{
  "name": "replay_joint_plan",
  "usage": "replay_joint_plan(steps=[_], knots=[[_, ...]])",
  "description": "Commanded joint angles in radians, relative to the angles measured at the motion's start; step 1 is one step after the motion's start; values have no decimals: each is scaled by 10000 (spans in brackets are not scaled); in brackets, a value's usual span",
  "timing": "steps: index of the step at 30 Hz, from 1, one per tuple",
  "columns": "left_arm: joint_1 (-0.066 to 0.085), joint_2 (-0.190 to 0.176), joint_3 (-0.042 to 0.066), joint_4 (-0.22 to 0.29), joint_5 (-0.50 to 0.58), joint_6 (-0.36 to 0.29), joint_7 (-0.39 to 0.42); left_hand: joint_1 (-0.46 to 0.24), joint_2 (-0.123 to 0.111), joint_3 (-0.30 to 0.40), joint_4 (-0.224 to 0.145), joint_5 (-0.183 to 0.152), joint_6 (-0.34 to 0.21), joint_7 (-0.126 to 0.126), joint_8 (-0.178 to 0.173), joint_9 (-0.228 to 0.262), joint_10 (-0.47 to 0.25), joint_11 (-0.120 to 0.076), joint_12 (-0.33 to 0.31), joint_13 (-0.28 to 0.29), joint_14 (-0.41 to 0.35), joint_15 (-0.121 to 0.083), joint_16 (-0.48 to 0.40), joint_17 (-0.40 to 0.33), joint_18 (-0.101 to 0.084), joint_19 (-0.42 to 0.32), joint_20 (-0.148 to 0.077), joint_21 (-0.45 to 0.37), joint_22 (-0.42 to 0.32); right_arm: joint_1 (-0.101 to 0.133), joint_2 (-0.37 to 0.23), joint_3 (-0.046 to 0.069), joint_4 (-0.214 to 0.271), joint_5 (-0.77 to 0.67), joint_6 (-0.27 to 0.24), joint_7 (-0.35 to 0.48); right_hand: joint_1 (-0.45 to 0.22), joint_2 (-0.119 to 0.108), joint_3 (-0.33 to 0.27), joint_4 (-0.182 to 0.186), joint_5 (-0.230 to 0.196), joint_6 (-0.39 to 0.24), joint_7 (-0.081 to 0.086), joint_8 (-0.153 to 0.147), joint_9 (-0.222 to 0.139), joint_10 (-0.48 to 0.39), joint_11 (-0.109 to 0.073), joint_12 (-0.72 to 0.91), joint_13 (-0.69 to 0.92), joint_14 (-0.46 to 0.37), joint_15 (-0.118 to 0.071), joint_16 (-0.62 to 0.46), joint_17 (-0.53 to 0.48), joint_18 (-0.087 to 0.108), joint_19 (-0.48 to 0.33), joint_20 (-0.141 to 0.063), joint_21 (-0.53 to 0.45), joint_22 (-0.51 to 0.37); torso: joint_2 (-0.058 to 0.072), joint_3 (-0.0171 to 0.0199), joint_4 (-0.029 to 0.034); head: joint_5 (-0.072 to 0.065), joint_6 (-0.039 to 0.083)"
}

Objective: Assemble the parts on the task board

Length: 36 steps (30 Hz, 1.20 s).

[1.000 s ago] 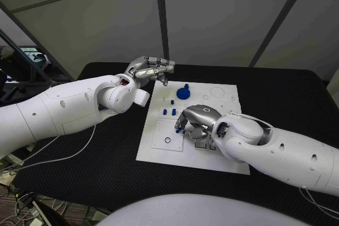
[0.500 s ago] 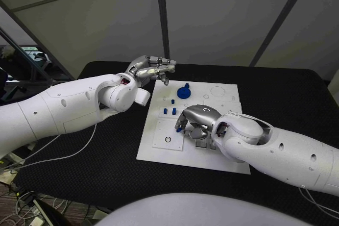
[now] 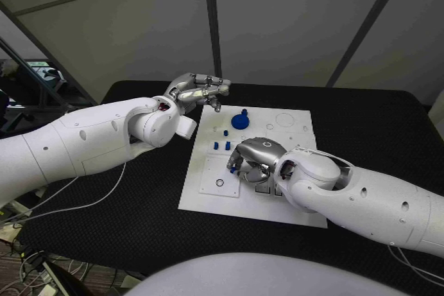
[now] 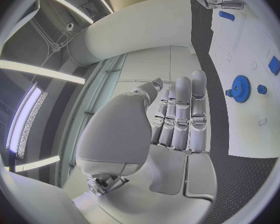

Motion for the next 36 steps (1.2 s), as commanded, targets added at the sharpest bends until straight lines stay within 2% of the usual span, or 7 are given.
replay_joint_plan(steps=[1, 12, 21, 29, 31, 33, 36], knots=[[18, 8, 7, 12, -44, 165, -17, 55, -15, -14, -45, 44, -69, 23, 58, -13, -81, -15, 58, -9, -60, -21, -65, -9, -175, 84, 16, -15, -9, -3, 9, -7, -30, -89, 147, -101, -122, -26, -35, 22, 55, -146, 23, -53, -49, -140, 23, -40, -36, 416, 67, 41, -3, -71, -22, 54, -19, -29, -4, -1, -2, 19, -2], [18, 10, 7, 12, -44, 268, -94, 40, -20, -33, -36, 39, -78, 28, 58, -13, -88, -8, 61, -15, -63, -16, -64, -15, -177, 85, 20, -19, -14, -3, 0, -8, -41, -89, 116, -63, -313, -140, -48, 31, 64, -488, 92, -52, -122, -611, 142, -28, -140, 391, 172, 53, -53, -40, -124, 164, -101, -136, -3, 3, -8, 33, 10], [18, 16, 7, 0, -44, 335, -141, 33, -24, -42, -32, 35, -84, 31, 57, -14, -93, -6, 61, -18, -66, -13, -65, -18, -178, 84, 21, -22, -16, -11, -180, -7, 136, -89, -870, 45, -454, -354, -106, -17, 57, -886, 67, -39, -160, -1366, 234, 3, -247, 333, 253, -8, -212, 34, -352, 244, -332, -442, -5, 11, -6, 27, 33], [18, 1, 5, -36, -44, 363, -164, 30, -26, -48, -30, 32, -89, 34, 56, -15, -98, -4, 61, -20, -71, -11, -67, -21, -178, 83, 23, -25, -18, -19, -931, 10, 802, -86, -1586, 202, -593, -470, -253, 11, 62, -952, 61, -18, -149, -1484, 243, 64, -234, 311, 266, -35, -278, 51, -404, 265, -394, -517, -15, 14, -29, 0, 85], [18, -5, 3, -44, -44, 369, -171, 30, -26, -48, -30, 32, -89, 34, 56, -15, -98, -4, 61, -20, -71, -11, -67, -21, -178, 83, 23, -25, -18, -1, -1227, 73, 1020, -78, -1646, 190, -593, -470, -258, 10, 73, -946, 57, -12, -146, -1484, 241, 72, -232, 310, 265, -36, -281, 48, -393, 266, -384, -501, -22, 8, -40, -37, 120], [17, -11, 2, -45, -44, 373, -175, 30, -26, -48, -30, 32, -89, 34, 56, -15, -98, -4, 61, -20, -71, -11, -67, -21, -178, 83, 23, -25, -18, 24, -1448, 226, 1145, -11, -1568, 162, -599, -472, -269, 11, 86, -935, 49, -4, -141, -1482, 236, 85, -228, 309, 263, -36, -283, 46, -385, 267, -377, -491, -25, -3, -36, -94, 147], [17, -21, -1, -48, -44, 373, -174, 30, -26, -48, -30, 32, -89, 34, 56, -15, -98, -4, 61, -20, -71, -11, -67, -21, -178, 83, 23, -25, -18, 144, -1798, 432, 1203, 385, -1137, 101, -689, -523, -373, 49, 85, -954, 6, -3, -137, -1521, 214, 115, -226, 303, 256, -46, -310, 55, -405, 265, -408, -526, -24, -7, -36, -192, 217]])
